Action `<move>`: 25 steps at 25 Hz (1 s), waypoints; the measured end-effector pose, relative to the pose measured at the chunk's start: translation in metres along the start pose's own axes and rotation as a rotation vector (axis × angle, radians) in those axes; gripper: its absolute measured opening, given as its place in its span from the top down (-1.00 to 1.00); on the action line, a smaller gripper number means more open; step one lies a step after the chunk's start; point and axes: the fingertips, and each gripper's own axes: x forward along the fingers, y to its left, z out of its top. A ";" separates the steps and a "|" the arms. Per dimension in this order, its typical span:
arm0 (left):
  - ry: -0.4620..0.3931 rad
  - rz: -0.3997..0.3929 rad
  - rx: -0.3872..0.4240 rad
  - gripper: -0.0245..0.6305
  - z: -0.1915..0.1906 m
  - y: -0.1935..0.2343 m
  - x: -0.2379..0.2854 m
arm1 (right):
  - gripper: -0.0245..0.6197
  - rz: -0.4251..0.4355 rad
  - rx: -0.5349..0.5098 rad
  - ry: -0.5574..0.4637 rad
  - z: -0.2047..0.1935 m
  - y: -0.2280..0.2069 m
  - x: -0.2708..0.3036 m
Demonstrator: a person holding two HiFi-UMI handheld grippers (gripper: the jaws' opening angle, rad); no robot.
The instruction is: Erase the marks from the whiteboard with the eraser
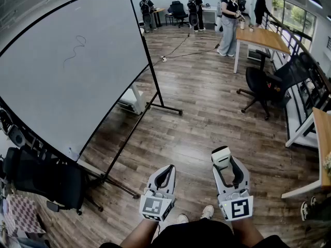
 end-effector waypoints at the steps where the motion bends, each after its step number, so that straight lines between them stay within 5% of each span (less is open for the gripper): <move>1: -0.013 -0.007 -0.005 0.86 0.000 0.003 -0.004 | 0.17 -0.001 -0.007 -0.006 0.002 0.005 0.001; 14: -0.039 -0.025 -0.027 0.86 -0.004 0.038 -0.034 | 0.17 -0.042 0.005 -0.016 0.009 0.041 0.007; 25: -0.078 -0.009 -0.003 0.86 0.005 0.065 0.006 | 0.17 0.011 0.012 -0.072 0.011 0.026 0.061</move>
